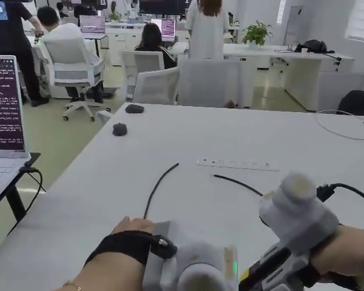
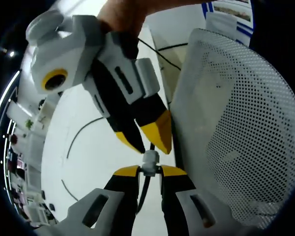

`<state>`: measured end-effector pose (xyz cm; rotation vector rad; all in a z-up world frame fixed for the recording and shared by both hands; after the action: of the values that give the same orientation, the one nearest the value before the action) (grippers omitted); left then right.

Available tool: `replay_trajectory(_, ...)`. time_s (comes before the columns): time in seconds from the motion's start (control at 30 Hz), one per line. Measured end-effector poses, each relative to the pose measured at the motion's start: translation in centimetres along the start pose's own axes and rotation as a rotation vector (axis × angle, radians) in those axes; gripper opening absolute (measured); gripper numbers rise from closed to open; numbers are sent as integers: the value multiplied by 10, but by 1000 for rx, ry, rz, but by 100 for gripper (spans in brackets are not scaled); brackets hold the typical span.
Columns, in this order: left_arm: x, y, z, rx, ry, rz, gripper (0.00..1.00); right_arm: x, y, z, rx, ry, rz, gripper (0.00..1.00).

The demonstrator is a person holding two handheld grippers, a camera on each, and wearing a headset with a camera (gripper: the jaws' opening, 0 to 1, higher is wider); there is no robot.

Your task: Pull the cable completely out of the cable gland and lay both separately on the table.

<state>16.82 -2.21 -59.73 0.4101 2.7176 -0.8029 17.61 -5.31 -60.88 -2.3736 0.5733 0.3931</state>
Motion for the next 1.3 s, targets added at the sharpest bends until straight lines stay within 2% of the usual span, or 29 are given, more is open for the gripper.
replay_trajectory(0.1, 2, 0, -1, -10, -3, 18, 16, -2, -5, 3, 0, -31, -1, 20)
replay_trajectory(0.2, 2, 1, 0, -21, -8, 28, 16, -6, -6, 6, -26, -61, -2, 13)
replay_trajectory(0.27, 3, 3, 0, -31, 4, 25, 16, -7, -6, 9, -49, -52, -32, 13)
replay_trajectory(0.33, 4, 6, 2, -50, 36, 45, 16, -7, -6, 12, -75, -32, -99, 12)
replay_trajectory(0.37, 3, 9, 2, -59, 53, 28, 16, -8, -8, 15, -79, -17, -100, 12)
replay_trajectory(0.4, 3, 11, 2, -62, 66, 9, 16, -8, -10, 18, -86, 1, -88, 12)
replay_trajectory(0.5, 1, 17, 3, -62, 103, -69, 16, -6, -11, 23, -90, 44, -125, 11)
replay_trajectory(0.6, -2, 24, 5, -44, 144, -172, 16, -5, -14, 25, -86, 94, -143, 11)
replay_trajectory(0.63, -3, 25, 5, -36, 154, -187, 16, -3, -15, 25, -84, 124, -181, 11)
replay_trajectory(0.7, 0, 26, 3, -7, 231, -266, 16, -8, -14, 27, -91, 153, -270, 11)
replay_trajectory(0.73, -1, 28, 4, 5, 264, -295, 16, -8, -15, 28, -88, 186, -326, 11)
replay_trajectory(0.77, -2, 29, 4, 15, 284, -328, 16, -9, -15, 28, -89, 206, -351, 11)
replay_trajectory(0.8, -3, 29, 4, 34, 313, -398, 16, -9, -14, 29, -96, 229, -386, 11)
replay_trajectory(0.93, -9, 31, 5, 63, 382, -489, 16, -8, -16, 27, -78, 285, -428, 10)
replay_trajectory(1.03, -14, 30, 5, 85, 443, -601, 16, -7, -17, 23, -66, 316, -463, 10)
replay_trajectory(1.1, -15, 30, 5, 99, 463, -625, 16, -7, -17, 21, -70, 340, -501, 10)
replay_trajectory(1.17, -17, 30, 6, 99, 475, -682, 16, -6, -17, 21, -69, 359, -548, 10)
replay_trajectory(1.23, -15, 31, 9, 104, 490, -707, 16, -5, -15, 21, -74, 356, -538, 10)
replay_trajectory(1.27, -15, 31, 9, 100, 499, -738, 16, -5, -15, 22, -75, 361, -544, 10)
replay_trajectory(1.3, -18, 33, 11, 101, 495, -730, 16, -3, -15, 22, -71, 373, -553, 10)
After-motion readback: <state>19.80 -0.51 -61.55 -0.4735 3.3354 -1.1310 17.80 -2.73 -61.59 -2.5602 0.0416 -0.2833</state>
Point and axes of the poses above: the centre of the closed fingertips' face, and the gripper's own axes: z roughly forward along the fingers, x roughly to its right, y roughly out of its underside, the point moved 3 cm from there along -z, roughly backward along the fingers, and after that the axes turned 2 degrees about y, right-handed, at the moved point
